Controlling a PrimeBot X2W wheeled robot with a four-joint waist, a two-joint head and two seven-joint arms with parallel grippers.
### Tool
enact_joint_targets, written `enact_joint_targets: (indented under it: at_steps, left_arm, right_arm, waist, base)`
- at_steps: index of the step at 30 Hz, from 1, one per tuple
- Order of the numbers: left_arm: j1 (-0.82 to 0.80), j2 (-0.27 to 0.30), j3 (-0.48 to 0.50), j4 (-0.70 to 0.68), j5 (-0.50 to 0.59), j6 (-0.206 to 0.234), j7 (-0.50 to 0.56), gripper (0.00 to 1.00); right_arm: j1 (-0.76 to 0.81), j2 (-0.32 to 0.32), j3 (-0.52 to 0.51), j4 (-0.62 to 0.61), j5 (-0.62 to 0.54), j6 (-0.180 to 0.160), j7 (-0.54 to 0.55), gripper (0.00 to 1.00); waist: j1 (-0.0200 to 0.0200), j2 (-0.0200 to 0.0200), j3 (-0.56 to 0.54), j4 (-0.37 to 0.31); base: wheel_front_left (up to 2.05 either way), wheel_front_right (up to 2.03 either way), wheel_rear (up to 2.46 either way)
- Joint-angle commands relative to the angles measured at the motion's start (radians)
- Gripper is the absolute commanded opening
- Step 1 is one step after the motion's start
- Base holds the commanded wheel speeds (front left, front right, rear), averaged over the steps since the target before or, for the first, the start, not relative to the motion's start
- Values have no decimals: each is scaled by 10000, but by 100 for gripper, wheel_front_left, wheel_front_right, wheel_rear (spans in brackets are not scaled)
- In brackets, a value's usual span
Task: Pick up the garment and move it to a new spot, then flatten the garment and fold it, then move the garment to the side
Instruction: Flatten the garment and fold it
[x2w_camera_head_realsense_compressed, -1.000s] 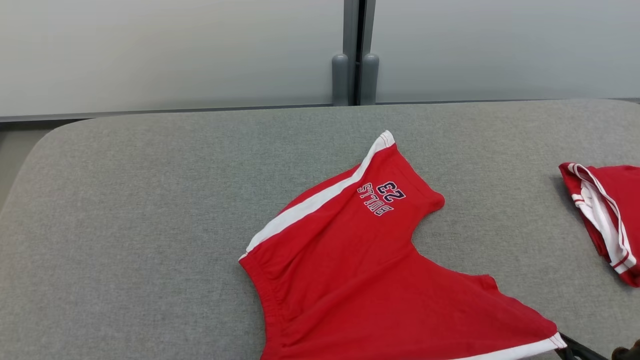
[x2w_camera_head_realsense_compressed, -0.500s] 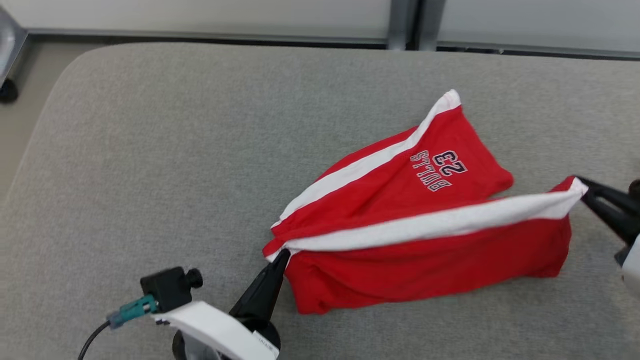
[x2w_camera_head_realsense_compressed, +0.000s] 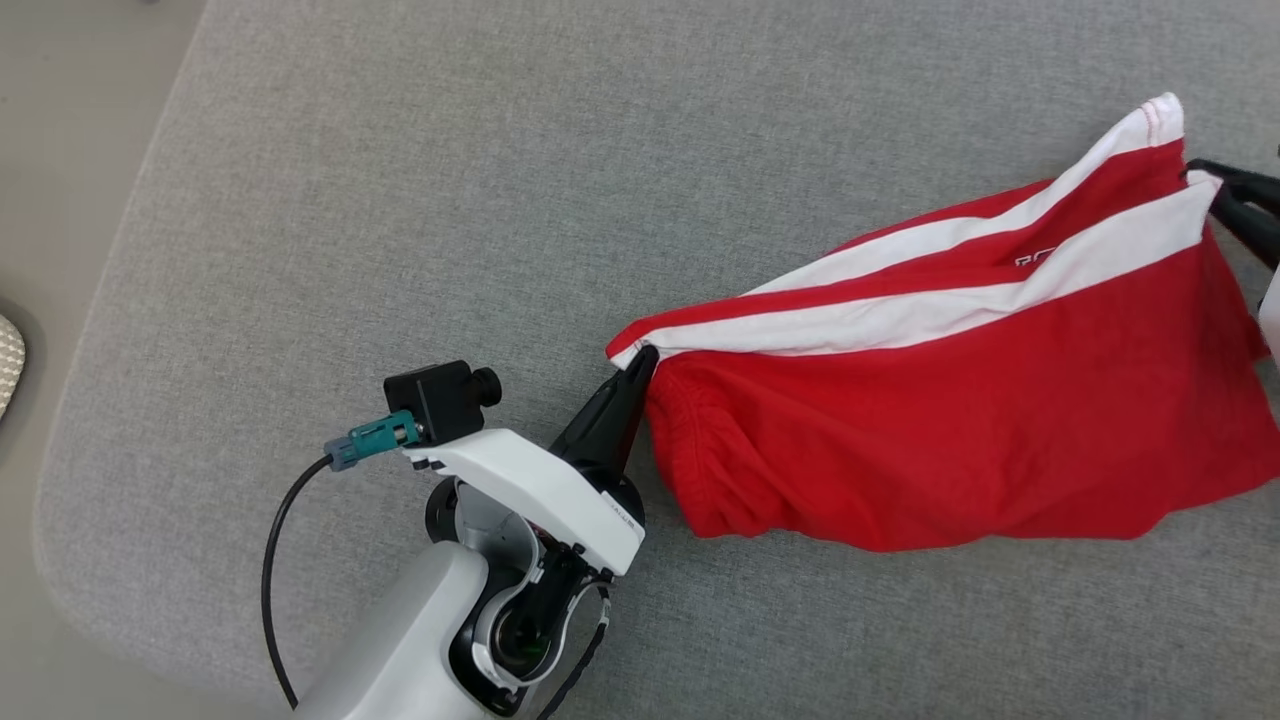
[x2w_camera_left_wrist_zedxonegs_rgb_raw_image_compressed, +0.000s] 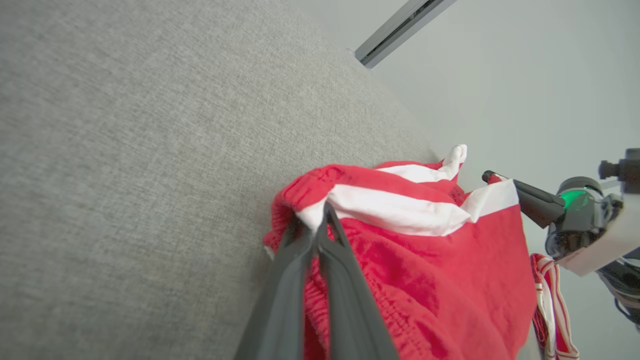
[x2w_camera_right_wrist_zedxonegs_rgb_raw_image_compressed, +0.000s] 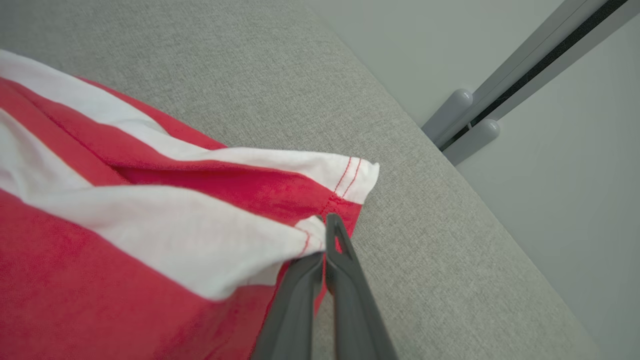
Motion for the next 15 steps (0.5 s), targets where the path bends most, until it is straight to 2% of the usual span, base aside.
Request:
enact_joint_targets:
  at_steps: [1, 7, 15]
  left_arm:
    - [-145, -4, 41, 30, 51, -62, -41, 0]
    - [-572, -155, 82, 342, 61, -249, -375, 0]
    - [-851, -308, -118, 509, -43, -235, -543, 0]
  right_arm:
    - [-126, -71, 5, 58, 38, -2, -51, 0]
    - [-1276, -120, 960, 963, 419, -2, -474, 0]
    - [-2264, -21, 2013, 1894, 659, -2, -869, 0]
  waist:
    - [0, 0, 189, 196]
    - [0, 0, 263, 318]
    - [0, 0, 401, 506]
  base:
    - [0, 0, 0]
    - [0, 0, 0]
    - [0, 0, 0]
